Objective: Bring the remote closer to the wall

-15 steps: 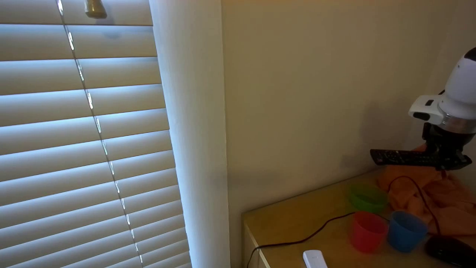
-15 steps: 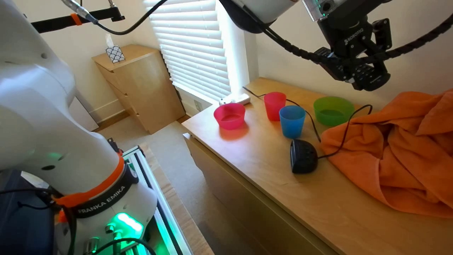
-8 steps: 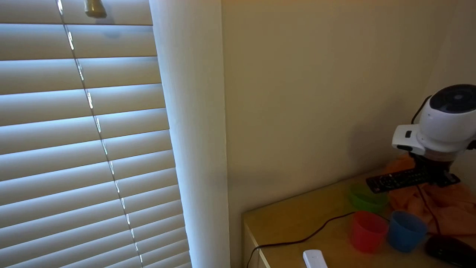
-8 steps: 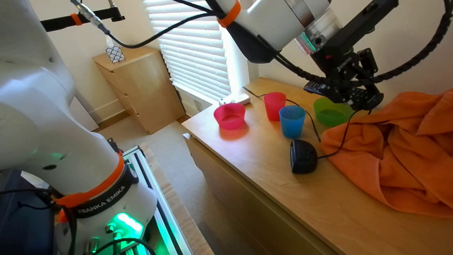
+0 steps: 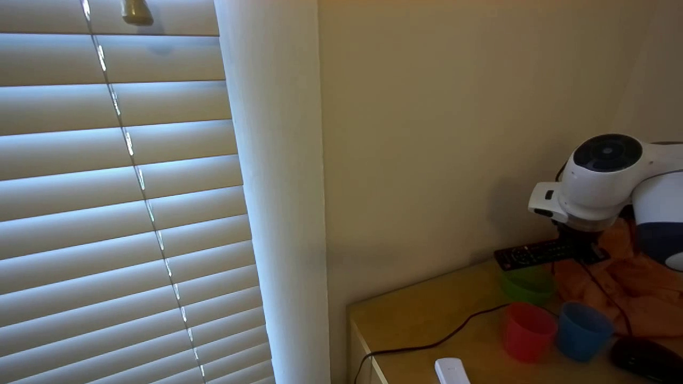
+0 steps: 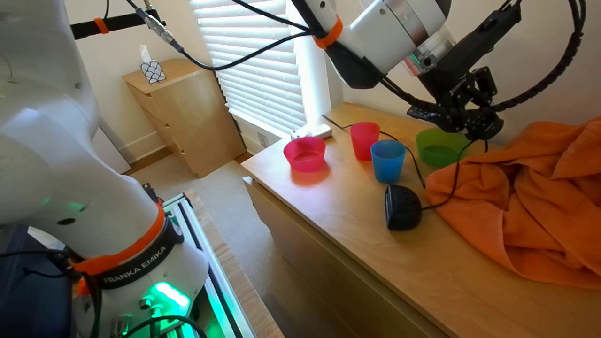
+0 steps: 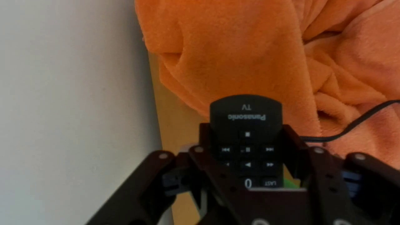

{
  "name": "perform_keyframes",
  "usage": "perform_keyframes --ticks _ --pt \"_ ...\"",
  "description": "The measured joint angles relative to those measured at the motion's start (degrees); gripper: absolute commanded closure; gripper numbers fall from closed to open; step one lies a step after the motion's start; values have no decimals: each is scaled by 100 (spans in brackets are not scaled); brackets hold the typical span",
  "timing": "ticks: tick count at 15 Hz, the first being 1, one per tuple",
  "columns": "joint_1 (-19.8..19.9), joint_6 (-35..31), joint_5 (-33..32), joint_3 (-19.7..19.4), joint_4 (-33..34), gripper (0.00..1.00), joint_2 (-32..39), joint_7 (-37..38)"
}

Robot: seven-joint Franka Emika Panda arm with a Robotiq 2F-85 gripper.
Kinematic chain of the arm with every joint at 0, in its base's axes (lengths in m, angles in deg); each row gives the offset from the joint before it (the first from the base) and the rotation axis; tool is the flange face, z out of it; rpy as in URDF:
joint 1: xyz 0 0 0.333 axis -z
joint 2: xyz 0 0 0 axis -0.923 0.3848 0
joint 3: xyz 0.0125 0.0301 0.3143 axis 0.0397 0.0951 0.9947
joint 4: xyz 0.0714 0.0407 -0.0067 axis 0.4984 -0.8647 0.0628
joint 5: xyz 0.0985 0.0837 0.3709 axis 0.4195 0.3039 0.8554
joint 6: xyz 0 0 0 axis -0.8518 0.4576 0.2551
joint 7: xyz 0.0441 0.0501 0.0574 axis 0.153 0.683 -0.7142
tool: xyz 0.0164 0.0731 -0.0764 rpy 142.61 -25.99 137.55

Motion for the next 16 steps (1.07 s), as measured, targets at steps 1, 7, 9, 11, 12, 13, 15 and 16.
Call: perform_keyframes --ticks 1,7,9,11,12,13,15,16 --pt "1 0 39 32 92 69 105 -42" --pt "-154 0 -567 58 80 69 -83 416" --pt "-209 12 -998 39 -197 69 -481 711" --pt "-214 49 -1186 38 -504 69 -829 780" --pt "-206 63 -1190 38 -634 69 -927 756" --pt "-193 63 -1190 32 -741 69 -964 749" --pt "-162 63 -1188 12 -841 69 -885 779" --pt "-138 53 -1185 1 -839 69 -785 864"
